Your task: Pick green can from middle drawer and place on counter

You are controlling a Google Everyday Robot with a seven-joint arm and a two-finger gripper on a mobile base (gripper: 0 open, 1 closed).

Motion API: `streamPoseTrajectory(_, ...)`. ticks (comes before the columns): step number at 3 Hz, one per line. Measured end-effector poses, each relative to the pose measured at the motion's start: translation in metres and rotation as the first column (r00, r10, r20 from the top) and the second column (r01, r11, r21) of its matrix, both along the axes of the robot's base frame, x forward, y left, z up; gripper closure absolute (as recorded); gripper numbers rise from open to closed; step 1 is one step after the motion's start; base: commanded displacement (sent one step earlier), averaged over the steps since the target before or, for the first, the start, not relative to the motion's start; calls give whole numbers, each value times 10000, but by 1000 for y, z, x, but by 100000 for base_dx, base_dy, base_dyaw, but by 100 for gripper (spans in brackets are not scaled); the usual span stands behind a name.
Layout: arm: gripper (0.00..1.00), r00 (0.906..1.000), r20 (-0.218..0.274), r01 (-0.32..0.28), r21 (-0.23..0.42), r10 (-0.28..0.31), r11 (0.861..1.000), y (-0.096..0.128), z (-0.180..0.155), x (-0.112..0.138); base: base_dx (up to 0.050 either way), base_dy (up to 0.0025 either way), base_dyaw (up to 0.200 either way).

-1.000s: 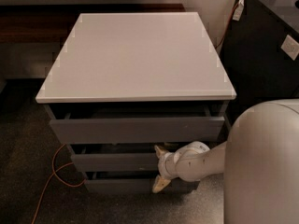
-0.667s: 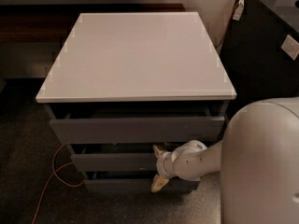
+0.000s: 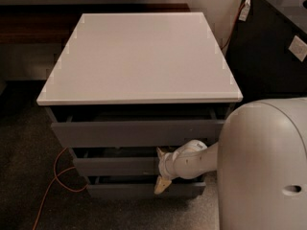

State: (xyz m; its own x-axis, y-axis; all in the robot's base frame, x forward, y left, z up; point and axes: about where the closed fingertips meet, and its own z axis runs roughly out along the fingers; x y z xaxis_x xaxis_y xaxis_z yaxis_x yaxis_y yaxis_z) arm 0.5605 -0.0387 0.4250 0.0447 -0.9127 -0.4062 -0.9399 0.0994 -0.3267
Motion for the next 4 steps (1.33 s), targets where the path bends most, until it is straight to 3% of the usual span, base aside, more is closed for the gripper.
streamPoseTrajectory(1,17,9999,-105,-13,-187,11,9998,1,-5,6,0,0,0)
streamPoseTrajectory(2,41,9998,-180,-39,-353,33,9994,1,-8,10,0,0,0)
streamPoseTrajectory(3,71,9996,-285,-86,-447,73,9990,3,-12,8,0,0,0)
streamPoseTrajectory(4,95,9996,-285,-86,-447,73,9990,3,-9,8,0,0,0)
